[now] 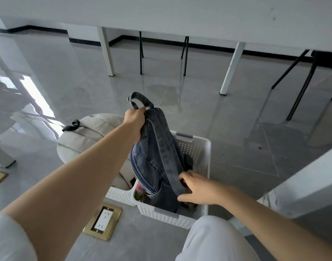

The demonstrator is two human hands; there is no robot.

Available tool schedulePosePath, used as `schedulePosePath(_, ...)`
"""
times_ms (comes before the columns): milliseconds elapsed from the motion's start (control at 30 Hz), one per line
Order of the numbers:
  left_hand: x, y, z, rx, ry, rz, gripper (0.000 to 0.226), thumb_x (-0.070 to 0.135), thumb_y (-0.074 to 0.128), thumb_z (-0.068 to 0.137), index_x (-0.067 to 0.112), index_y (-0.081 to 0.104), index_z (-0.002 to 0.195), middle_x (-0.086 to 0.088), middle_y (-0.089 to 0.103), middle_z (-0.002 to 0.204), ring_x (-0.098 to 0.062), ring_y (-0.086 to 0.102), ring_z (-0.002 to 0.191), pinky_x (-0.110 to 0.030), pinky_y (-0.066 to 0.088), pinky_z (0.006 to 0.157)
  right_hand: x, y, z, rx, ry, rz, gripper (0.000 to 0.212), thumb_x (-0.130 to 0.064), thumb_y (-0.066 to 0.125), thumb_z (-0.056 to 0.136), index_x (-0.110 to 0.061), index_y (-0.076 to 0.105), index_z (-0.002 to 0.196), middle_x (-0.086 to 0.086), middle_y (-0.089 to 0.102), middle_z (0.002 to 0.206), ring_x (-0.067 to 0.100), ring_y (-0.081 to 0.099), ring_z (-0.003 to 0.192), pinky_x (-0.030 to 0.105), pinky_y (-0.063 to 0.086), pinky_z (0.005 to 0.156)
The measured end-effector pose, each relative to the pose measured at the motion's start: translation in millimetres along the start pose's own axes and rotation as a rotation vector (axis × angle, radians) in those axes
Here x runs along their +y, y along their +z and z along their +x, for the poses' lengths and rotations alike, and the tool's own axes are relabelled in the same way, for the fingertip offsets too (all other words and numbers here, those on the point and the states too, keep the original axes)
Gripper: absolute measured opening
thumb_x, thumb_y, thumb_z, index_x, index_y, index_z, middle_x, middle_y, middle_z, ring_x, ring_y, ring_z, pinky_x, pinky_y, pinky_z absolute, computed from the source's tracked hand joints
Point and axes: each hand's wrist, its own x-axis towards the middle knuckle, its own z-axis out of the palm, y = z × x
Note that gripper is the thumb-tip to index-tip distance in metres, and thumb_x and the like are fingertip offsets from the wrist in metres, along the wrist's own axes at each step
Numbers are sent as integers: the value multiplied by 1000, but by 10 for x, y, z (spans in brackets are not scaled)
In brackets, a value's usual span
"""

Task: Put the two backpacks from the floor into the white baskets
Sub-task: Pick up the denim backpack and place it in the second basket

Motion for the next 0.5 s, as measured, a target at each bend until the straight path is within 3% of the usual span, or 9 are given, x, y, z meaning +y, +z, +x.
schedulePosePath(33, -12, -1, -12, -20, 11, 16, 27, 27, 52, 97, 3, 62, 104, -9, 64, 78, -24, 63, 67, -37, 56, 74, 24, -11, 104, -30, 28, -14, 64, -52, 55, 86, -16, 40, 136, 7, 43, 139, 26, 45, 126, 43, 43, 100)
schedulePosePath(67, -26, -5, -27, -36, 24, 31, 27, 27, 52, 98, 3, 63, 104, -10, 65, 78, -25, 63, 67, -38, 56, 76, 4, -70, 202, 35, 6, 33, 59, -50, 56, 88, -15, 44, 134, 8, 46, 139, 24, 49, 121, 43, 44, 101)
schedulePosePath(133, -44, -17, -65, -62, 48, 49, 28, 27, 52, 98, 3, 64, 104, -11, 66, 78, -24, 64, 66, -36, 56, 75, -84, -256, 368, 313, -88, 233, 20, -28, 57, 92, -16, 59, 108, 8, 63, 111, 14, 59, 92, 35, 48, 86)
schedulePosePath(167, -54, -19, -77, -74, 60, 60, 28, 27, 52, 98, 2, 65, 105, -11, 67, 79, -24, 65, 68, -36, 56, 75, -119, -369, 478, 438, -106, 306, 11, -19, 56, 93, -17, 59, 103, 7, 64, 103, 15, 60, 87, 34, 46, 81)
schedulePosePath(267, -104, -16, -135, -111, 76, 101, 30, 28, 53, 98, 2, 65, 106, -11, 68, 83, -23, 66, 72, -34, 55, 75, -202, -578, 797, 538, -31, 424, 48, -20, 59, 89, -8, 44, 133, 16, 53, 130, 32, 56, 114, 41, 46, 90)
schedulePosePath(333, -120, -47, -137, -122, 84, 102, 29, 28, 53, 98, 3, 66, 105, -10, 69, 83, -22, 66, 70, -31, 56, 69, -248, -569, 930, 530, -40, 313, 30, -20, 53, 90, -6, 52, 117, 16, 59, 114, 33, 58, 105, 42, 45, 85)
schedulePosePath(400, -118, -117, -117, -116, 85, 97, 27, 28, 52, 98, 5, 66, 98, -8, 69, 81, -20, 66, 68, -28, 54, 62, -202, -538, 900, 519, -41, 159, 14, -22, 47, 90, -11, 57, 92, 8, 61, 84, 28, 61, 81, 33, 43, 65)
schedulePosePath(500, -143, -241, -64, -97, 86, 77, 26, 27, 52, 99, 8, 66, 90, -7, 68, 78, -19, 65, 67, -29, 53, 65, 75, -668, 814, 602, 64, 28, 30, -38, 46, 88, -19, 56, 68, 2, 58, 65, 25, 60, 65, 27, 43, 55)
